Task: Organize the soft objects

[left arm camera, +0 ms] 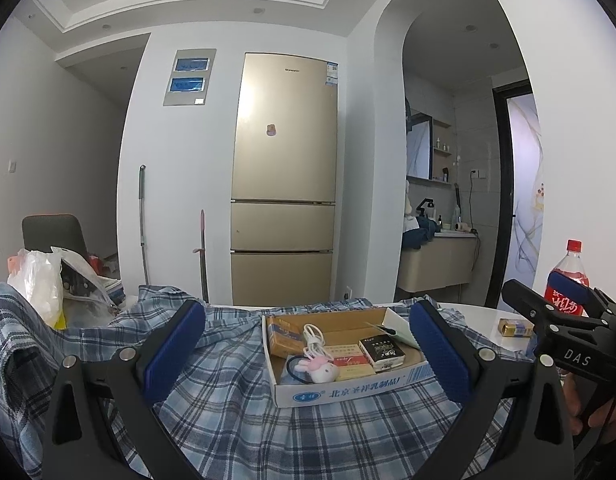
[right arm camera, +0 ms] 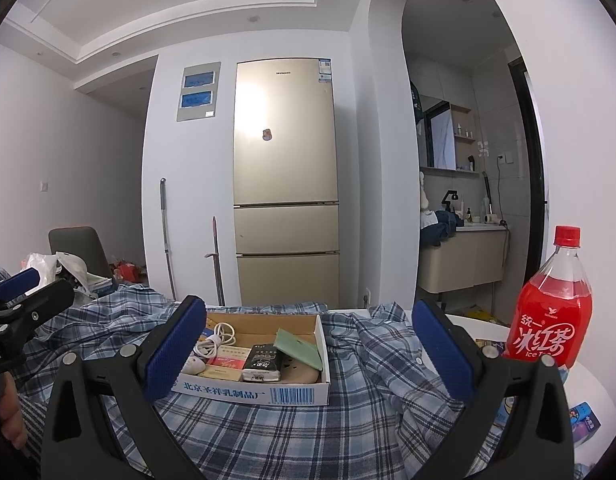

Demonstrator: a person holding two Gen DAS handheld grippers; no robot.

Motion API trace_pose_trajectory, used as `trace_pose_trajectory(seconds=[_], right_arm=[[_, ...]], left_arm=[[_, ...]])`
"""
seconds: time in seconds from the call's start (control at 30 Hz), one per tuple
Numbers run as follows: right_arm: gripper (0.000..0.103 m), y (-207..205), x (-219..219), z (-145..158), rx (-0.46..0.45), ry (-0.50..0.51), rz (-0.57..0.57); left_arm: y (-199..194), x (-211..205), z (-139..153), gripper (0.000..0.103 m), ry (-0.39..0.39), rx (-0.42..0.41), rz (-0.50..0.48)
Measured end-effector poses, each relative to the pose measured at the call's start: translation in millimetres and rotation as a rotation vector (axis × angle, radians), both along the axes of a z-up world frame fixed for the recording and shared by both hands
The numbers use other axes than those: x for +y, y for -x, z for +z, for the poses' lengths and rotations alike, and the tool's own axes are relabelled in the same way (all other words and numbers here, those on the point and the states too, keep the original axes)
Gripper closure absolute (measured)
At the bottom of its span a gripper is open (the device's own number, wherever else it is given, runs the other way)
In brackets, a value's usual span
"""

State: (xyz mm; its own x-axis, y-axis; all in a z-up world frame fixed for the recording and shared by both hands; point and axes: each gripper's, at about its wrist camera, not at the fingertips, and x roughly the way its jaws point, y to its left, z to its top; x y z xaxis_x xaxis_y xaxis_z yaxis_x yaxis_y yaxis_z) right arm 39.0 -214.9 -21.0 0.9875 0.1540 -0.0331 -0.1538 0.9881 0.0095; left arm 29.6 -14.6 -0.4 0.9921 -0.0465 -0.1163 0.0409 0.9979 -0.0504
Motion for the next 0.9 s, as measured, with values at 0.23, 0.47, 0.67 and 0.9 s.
trace_pose_trajectory(seconds=[0.23,0.47,0.67,0.9], right_arm=[[0.000,-0.5,-0.5,0.3,0.002,0.001,0.000],[0.000,-0.4,-0.3,0.2,0.003,0.002,0.000],[0.000,-0.5,-0.1,0.2,0.003,0.001,-0.001],[0.000,-0.4,-0.4,0.1,0.003,0.001,0.000]], left_arm=[[-1.8,-0.2,-1.0,0.000,-0.002,0.010,-0.001],[-0.7,-0.8,-2.2,0.000,-0.004,0.009,-0.004],[-0.5,-1.0,-2.3,0.000,-0.002,0.011,-0.002],[-0.4,-0.3,-2.3,0.000,-0.004,0.013,-0.003]])
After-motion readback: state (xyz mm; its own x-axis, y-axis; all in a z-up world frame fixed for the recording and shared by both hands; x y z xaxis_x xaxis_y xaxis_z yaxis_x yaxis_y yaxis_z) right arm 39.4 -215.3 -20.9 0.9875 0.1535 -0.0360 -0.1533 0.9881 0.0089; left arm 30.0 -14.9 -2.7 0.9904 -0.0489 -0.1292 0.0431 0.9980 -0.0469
